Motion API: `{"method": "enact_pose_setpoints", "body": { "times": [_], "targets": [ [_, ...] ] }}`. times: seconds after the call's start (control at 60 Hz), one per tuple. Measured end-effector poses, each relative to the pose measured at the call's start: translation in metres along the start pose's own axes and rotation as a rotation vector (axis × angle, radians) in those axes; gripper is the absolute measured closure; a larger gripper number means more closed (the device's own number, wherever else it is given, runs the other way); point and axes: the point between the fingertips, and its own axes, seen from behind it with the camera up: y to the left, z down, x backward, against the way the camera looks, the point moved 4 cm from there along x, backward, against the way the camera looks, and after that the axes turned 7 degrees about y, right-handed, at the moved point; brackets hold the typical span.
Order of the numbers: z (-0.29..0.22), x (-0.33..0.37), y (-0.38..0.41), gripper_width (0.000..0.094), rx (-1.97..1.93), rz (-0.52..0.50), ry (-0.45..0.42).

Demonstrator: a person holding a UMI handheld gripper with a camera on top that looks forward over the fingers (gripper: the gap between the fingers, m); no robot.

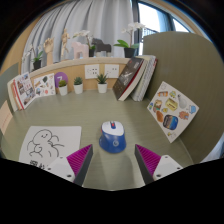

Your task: Arrange mouse

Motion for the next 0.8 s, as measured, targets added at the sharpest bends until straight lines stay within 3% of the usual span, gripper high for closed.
{"method": "enact_pose_setpoints", "body": {
  "times": [0.2, 0.3, 0.333, 0.567, 0.65, 0.8],
  "targets": [
    [-0.034, -0.065, -0.002, 0.0137, 0.001, -0.055, 0.035],
    [-0.045, -0.078, 0.002, 0.029, 0.007, -0.075, 0.035],
    [-0.047, -0.08, 0.004, 0.0427, 0.014, -0.081, 0.039],
    [-0.048, -0.082, 0.004, 0.0564, 0.014, -0.074, 0.146],
    [-0.053, -0.077, 0.009, 0.0563, -0.019, -0.11, 0.204],
    [-0.12, -0.035, 0.01, 0.0562, 0.004, -0.089, 0.08]
  ]
}}
